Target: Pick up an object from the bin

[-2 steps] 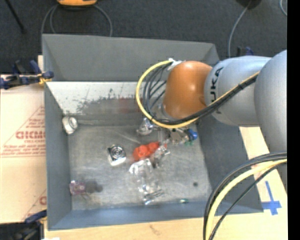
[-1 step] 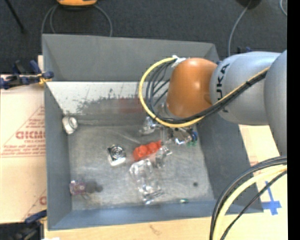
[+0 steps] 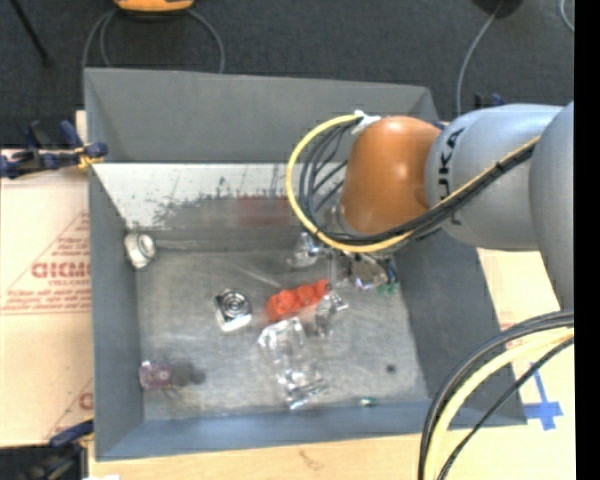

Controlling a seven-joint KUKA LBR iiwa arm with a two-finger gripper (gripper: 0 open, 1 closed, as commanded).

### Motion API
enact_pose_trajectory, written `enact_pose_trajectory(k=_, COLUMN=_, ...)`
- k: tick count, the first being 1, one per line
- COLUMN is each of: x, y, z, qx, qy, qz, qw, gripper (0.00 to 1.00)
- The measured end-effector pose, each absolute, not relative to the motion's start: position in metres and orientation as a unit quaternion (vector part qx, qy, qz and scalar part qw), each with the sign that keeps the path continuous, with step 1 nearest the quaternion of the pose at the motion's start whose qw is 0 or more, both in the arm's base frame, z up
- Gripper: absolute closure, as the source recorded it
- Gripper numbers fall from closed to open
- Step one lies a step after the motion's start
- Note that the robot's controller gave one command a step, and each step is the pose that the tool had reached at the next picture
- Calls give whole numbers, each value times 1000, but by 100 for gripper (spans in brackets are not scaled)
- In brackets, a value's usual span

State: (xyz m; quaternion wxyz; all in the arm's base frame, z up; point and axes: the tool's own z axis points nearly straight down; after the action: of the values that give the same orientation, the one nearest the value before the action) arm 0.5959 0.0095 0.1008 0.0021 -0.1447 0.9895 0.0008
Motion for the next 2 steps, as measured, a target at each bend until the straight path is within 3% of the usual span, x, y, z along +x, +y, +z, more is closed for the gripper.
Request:
enact_pose_trajectory(k=1, x=607, y=15, z=74, qx=-113, qy=994, qz=1, qw=2, gripper=0)
enact_pose_trajectory(k=2, x=609, y=15, z=76, qx=-113, qy=994, qz=1, qw=4, gripper=0)
